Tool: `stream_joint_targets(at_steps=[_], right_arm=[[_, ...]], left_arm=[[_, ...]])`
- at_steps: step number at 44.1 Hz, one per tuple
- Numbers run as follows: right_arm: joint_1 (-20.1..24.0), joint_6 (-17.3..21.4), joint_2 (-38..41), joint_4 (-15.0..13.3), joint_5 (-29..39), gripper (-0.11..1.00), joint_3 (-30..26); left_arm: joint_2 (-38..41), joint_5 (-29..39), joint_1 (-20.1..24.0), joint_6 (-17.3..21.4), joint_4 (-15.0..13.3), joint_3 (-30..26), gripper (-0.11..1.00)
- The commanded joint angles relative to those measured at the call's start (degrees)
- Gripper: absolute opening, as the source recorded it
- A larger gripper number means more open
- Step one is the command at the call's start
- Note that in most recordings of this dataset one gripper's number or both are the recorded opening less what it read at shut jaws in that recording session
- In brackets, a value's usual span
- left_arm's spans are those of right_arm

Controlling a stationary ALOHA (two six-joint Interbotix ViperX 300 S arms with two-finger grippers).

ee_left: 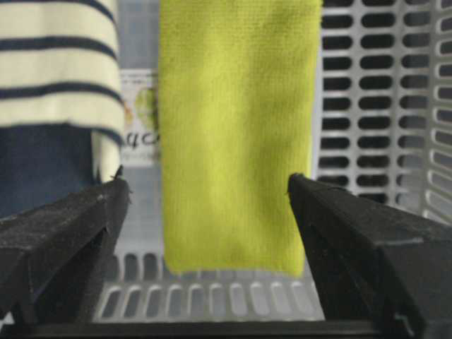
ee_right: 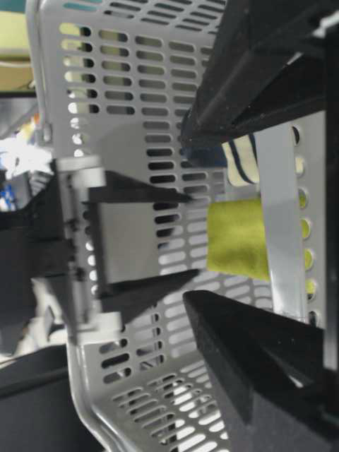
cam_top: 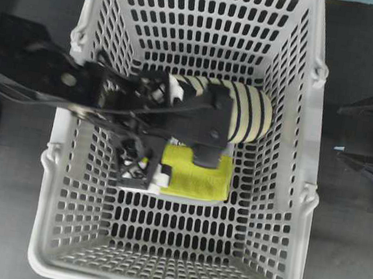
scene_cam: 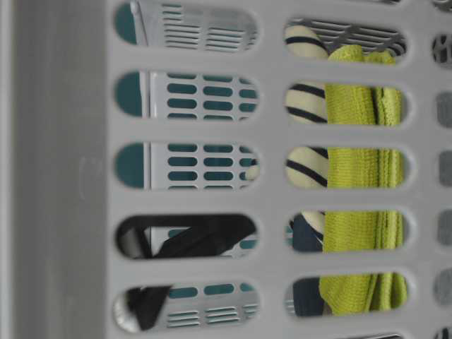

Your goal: Pick up the yellow cloth from the shopping basket with the left arm.

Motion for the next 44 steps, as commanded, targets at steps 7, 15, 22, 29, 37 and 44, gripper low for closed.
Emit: stream_joint_targets(at_steps=[7,15,22,29,37,44], right_arm=[[-0.09,0.09,0.18,0.18,-0.35,0.77,-0.88],[-0.09,0.09,0.18,0.18,-0.35,0.77,-0.53],[-0.09,0.09,0.26,0.18,-0.26,0.77,-0.44],[-0.09,0.09,0.18,0.18,-0.26,0.77,-0.35],[-0.09,0.09,0.18,0.09,-0.26,0.76,0.62],[-0.09,0.09,0.18,0.18,-0.26,0.75,0.62]], left_arm=[[4.39,0.26,-0.88,-0.09,0.18,-2.55,0.89],[6.86,-0.44,-0.62,0.0,0.18,-2.11,0.89],[8.44,-1.32,-0.62,-0.09,0.18,-1.58,0.89],[9.14,-2.9,-0.62,-0.09,0.18,0.09,0.88],[8.96,-3.08,-0.7,-0.35,0.18,1.41,0.86],[8.96,-2.9,-0.88,-0.18,0.18,1.32,0.65]])
